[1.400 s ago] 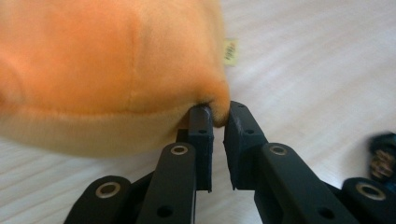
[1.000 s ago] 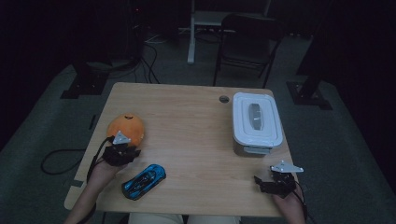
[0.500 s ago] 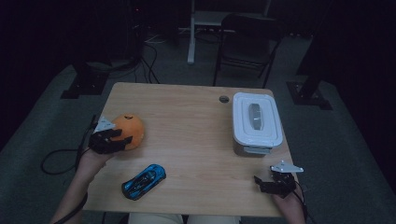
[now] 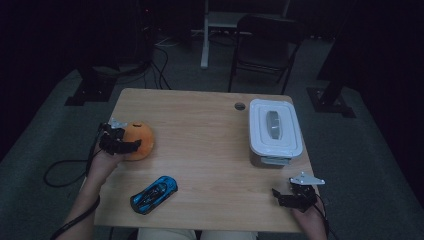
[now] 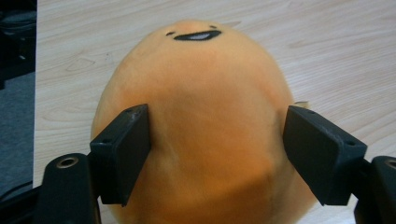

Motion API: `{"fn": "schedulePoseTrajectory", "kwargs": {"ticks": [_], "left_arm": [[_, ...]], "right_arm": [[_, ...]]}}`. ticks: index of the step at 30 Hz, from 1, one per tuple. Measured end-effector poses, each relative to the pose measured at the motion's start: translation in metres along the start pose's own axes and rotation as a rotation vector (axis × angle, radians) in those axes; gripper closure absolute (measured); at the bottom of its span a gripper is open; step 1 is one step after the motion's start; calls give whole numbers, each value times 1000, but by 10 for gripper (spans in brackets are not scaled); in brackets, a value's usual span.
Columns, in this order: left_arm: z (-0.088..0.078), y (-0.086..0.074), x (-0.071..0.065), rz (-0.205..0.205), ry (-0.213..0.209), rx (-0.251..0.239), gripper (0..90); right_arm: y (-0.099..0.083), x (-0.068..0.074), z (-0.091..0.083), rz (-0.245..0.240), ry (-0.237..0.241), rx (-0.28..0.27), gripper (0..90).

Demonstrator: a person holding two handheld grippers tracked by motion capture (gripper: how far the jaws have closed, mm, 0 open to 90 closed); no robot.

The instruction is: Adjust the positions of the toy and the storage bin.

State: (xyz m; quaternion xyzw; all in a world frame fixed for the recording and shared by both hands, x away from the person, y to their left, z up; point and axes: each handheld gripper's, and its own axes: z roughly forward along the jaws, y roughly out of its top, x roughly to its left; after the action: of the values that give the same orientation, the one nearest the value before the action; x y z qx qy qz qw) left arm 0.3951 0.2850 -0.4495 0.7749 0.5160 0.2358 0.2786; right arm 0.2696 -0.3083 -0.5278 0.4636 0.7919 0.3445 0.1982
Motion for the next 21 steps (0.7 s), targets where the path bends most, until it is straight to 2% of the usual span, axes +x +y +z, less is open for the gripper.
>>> {"fn": "schedulePoseTrajectory", "kwargs": {"ticks": [2, 4, 8, 11, 13, 15, 18, 21], "left_arm": [[3, -2, -1, 10, -9, -1, 275], [6, -3, 1, 1, -1, 4, 323], [8, -8, 3, -11, -19, 0, 482], [3, -9, 2, -9, -24, -25, 620], [-3, -9, 1, -5, -25, -51, 681], [-10, -10, 0, -14, -29, -66, 698], [-20, -12, -3, -12, -68, -80, 710], [-31, -16, -9, -2, -70, -94, 716]], "right_arm": [[0, 0, 0, 0, 0, 0, 153], [0, 0, 0, 0, 0, 0, 153], [0, 0, 0, 0, 0, 0, 153], [0, 0, 0, 0, 0, 0, 153], [0, 0, 0, 0, 0, 0, 153], [0, 0, 0, 0, 0, 0, 153], [0, 0, 0, 0, 0, 0, 153], [0, 0, 0, 0, 0, 0, 153]]}}
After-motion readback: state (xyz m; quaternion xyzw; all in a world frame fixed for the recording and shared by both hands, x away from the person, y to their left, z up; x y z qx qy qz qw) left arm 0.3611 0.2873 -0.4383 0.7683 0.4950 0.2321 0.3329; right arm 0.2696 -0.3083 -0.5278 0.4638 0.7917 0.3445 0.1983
